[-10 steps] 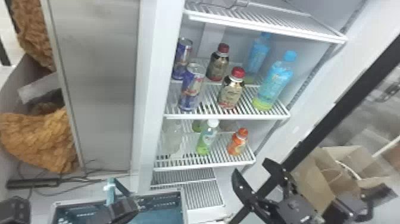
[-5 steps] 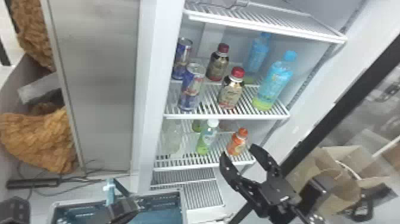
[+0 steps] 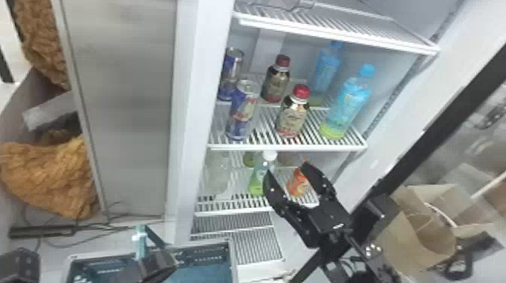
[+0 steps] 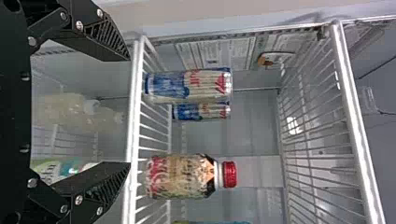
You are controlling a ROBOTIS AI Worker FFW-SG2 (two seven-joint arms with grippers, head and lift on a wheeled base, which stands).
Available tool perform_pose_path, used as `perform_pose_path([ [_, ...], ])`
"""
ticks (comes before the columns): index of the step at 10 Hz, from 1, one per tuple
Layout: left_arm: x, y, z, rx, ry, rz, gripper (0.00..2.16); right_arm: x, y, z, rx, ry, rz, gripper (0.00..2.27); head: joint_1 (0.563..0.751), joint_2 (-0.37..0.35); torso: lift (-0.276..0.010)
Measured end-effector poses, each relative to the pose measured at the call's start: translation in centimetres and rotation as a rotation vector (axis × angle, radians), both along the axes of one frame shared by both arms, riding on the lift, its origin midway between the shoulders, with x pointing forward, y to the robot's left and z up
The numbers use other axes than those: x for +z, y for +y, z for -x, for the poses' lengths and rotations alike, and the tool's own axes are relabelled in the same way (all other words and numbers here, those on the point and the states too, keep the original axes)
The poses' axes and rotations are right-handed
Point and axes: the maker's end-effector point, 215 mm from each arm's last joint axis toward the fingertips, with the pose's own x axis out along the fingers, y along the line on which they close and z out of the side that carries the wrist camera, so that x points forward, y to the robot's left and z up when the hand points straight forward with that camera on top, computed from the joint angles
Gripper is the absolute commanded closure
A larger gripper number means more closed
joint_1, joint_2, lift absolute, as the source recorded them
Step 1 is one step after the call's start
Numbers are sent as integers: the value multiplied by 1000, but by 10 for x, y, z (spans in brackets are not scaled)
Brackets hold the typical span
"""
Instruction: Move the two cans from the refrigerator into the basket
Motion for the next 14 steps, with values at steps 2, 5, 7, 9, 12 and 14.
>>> perform_pose_path([
  [2, 0, 0, 0, -2, -1, 0, 1191, 4, 5, -17, 6, -19, -10, 260, 695, -320, -31],
  [5, 1, 0, 0, -3, -3, -1, 1191, 4, 16, -43, 10, -30, -35, 260, 695, -297, -31],
  [7, 1, 0, 0, -5, -3, -2, 1191, 5, 26, -62, 26, -32, -37, 260, 695, -274, -31],
  [9, 1, 1, 0, -4, -3, -2, 1191, 14, 33, -81, 30, -52, -37, 260, 695, -255, -31],
  [12, 1, 1, 0, -3, -3, 0, 1191, 22, 47, -111, 50, -71, -37, 260, 695, -227, -31],
  [14, 0, 2, 0, -1, -1, -1, 1191, 17, 56, -124, 59, -62, -37, 260, 695, -212, -31],
])
